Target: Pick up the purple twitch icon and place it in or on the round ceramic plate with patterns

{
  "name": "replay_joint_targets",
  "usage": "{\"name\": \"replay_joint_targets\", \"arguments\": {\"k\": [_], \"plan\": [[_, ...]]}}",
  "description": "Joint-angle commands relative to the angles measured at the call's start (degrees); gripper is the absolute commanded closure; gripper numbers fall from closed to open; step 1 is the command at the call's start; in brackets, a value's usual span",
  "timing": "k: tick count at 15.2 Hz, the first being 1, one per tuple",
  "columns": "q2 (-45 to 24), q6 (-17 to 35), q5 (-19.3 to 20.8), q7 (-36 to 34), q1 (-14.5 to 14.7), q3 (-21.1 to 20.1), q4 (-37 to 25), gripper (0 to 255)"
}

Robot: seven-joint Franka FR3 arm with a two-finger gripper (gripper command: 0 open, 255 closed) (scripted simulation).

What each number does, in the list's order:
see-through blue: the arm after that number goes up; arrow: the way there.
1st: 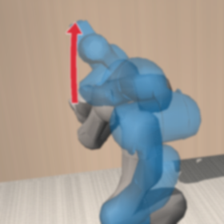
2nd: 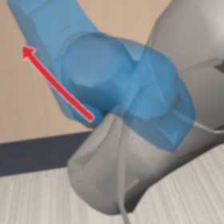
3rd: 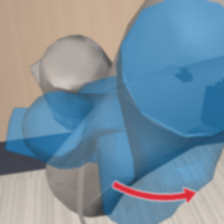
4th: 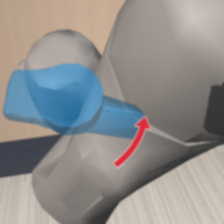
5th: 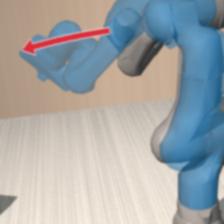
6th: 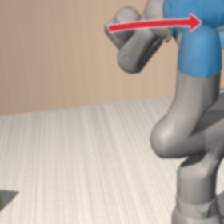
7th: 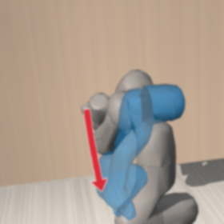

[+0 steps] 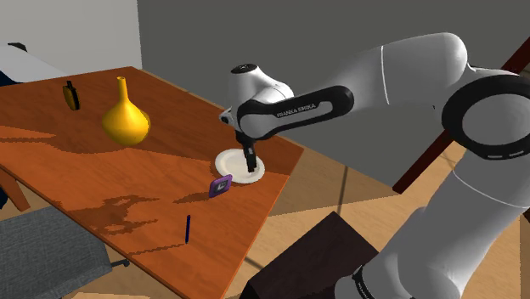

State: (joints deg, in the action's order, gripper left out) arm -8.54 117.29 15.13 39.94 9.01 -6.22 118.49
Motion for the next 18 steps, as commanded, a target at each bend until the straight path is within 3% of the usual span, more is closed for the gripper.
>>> {"name": "replay_joint_targets", "arguments": {"k": [1,11,18], "plan": [[-4.14,1.43,1.42,2.20,0.62,-0.57,-2.62,0],[-21.69,5.88,8.82,11.08,5.45,-3.58,-14.71,0],[-24.48,9.47,10.22,10.57,5.30,-2.81,-13.90,0]]}}
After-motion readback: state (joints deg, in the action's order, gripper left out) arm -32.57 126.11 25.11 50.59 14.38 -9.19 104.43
